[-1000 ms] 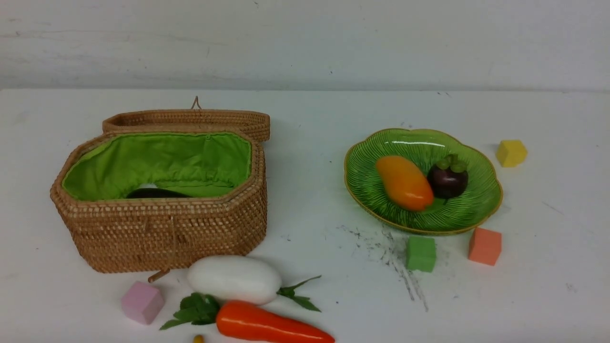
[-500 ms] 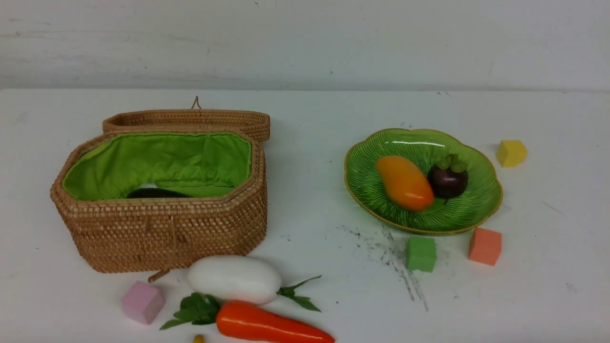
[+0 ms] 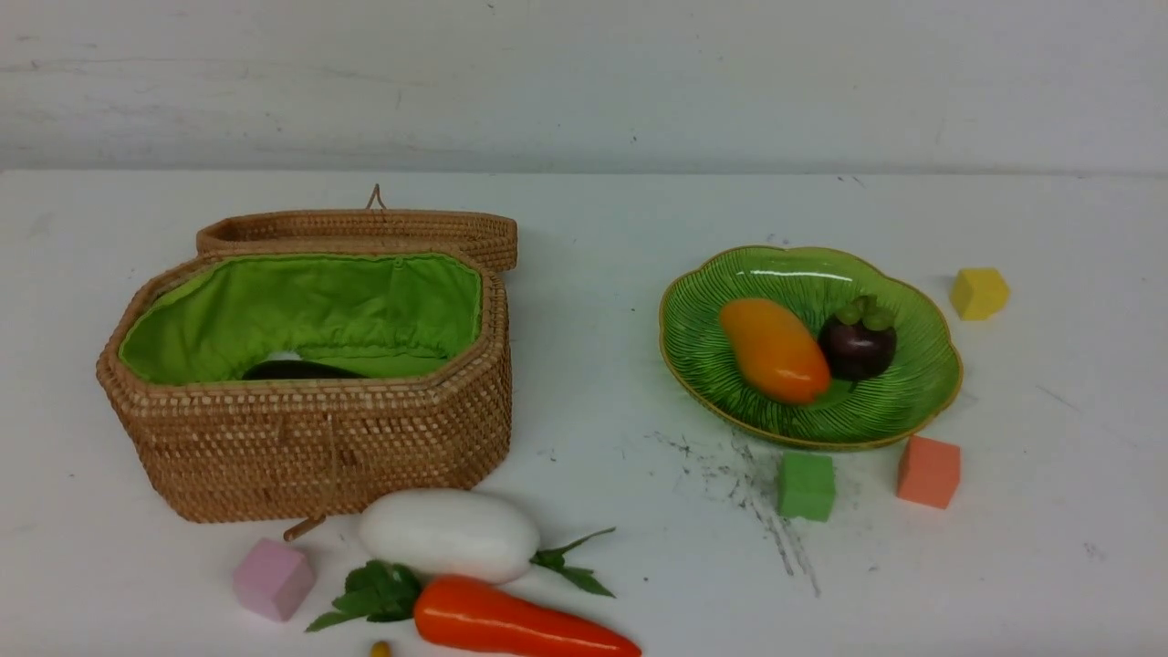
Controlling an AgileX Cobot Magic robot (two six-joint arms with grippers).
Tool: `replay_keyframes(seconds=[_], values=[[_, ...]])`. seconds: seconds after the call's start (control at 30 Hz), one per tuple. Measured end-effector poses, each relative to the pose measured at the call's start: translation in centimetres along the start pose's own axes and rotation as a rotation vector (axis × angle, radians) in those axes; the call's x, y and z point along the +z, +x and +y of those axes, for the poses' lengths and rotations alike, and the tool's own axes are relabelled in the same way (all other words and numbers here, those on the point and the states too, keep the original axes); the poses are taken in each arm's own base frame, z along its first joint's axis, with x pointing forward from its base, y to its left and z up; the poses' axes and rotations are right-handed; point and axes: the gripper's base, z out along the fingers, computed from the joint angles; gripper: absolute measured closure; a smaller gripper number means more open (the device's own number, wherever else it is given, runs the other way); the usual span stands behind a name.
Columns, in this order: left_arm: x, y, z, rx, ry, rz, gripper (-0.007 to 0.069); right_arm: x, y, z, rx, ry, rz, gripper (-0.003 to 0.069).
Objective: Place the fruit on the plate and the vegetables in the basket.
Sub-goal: Use the left arm to grab a banana and put it into the right plate
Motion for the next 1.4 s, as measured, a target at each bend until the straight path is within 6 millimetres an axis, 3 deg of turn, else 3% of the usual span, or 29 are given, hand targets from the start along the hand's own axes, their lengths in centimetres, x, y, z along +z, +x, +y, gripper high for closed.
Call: replay_keyframes(seconds=[0.33, 0.6, 0.7, 0.8, 0.83, 0.87, 0.9, 1.0, 1.1, 1.23, 1.4], values=[[0.0, -0.4, -0.1, 0.02, 0.011, -0.049, 0.0386, 0.0, 0.0, 0.0, 0.0, 0.0, 0.0, 0.0573], [-1.4, -4.4, -2.1, -0.049, 0.26, -0.498, 0.0386, 0.0, 0.0, 0.0, 0.0, 0.0, 0.0, 0.0571], [-2.1, -5.5, -2.4, -0.132, 0.301, -0.552, 0.0386, 0.0, 0.0, 0.0, 0.0, 0.0, 0.0, 0.0571], [-4.1, -8.6, -2.8, -0.222, 0.341, -0.627, 0.0386, 0.0, 0.0, 0.0, 0.0, 0.0, 0.0, 0.0571], [-5.7, -10.7, -3.0, -0.242, 0.343, -0.651, 0.0386, 0.0, 0.0, 0.0, 0.0, 0.0, 0.0, 0.0571], [-5.9, -11.0, -3.1, -0.242, 0.343, -0.655, 0.0386, 0.0, 0.0, 0.0, 0.0, 0.0, 0.0, 0.0571], [-7.4, -13.3, -3.4, -0.247, 0.334, -0.661, 0.0386, 0.0, 0.0, 0.0, 0.0, 0.0, 0.0, 0.0571], [-8.2, -16.6, -3.7, -0.26, 0.252, -0.532, 0.0386, 0.0, 0.0, 0.0, 0.0, 0.0, 0.0, 0.0565], [-7.1, -18.0, -3.8, -0.273, 0.127, -0.292, 0.0386, 0.0, 0.0, 0.0, 0.0, 0.0, 0.0, 0.0561], [-3.9, -17.7, -3.7, -0.26, -0.026, 0.01, 0.0386, 0.0, 0.0, 0.0, 0.0, 0.0, 0.0, 0.0555], [-0.6, -16.8, -3.6, -0.238, -0.127, 0.22, 0.0386, 0.0, 0.0, 0.0, 0.0, 0.0, 0.0, 0.0547]])
